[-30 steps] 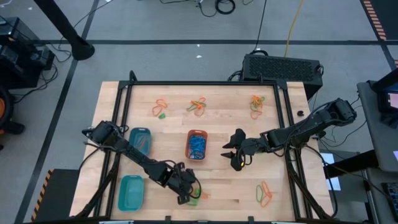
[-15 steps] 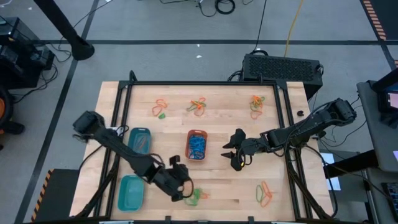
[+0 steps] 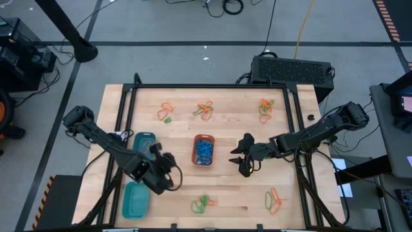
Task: Sort rubber bands into baskets
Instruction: Put the orange rubber band into the blue bin
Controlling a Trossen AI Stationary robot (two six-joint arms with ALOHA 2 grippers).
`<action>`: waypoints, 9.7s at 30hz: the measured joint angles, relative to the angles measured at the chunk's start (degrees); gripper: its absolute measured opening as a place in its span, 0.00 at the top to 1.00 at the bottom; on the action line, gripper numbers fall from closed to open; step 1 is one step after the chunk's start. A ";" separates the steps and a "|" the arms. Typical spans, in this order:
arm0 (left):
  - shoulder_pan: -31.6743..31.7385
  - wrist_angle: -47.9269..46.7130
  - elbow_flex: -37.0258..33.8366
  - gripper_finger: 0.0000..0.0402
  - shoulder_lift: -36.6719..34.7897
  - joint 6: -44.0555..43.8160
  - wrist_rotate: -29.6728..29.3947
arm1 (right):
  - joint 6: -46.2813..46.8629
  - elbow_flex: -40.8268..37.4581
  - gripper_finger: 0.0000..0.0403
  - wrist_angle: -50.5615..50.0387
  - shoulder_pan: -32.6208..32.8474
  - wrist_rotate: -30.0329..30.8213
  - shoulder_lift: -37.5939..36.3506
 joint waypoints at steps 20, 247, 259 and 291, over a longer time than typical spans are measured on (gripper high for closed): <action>1.28 -37.17 -8.43 1.00 -1.83 -21.64 6.23 | 0.13 0.00 0.56 0.20 0.00 0.02 0.00; 15.69 100.94 -19.89 0.99 16.38 41.46 21.69 | -14.63 0.04 0.96 25.23 5.79 -1.42 3.69; 15.38 86.41 -19.93 1.00 7.66 43.28 18.29 | -15.76 0.04 0.60 20.75 3.06 -1.38 3.69; 12.66 -17.82 -20.38 1.00 -18.91 -16.85 10.29 | -12.50 0.02 0.47 18.71 2.89 -1.70 3.70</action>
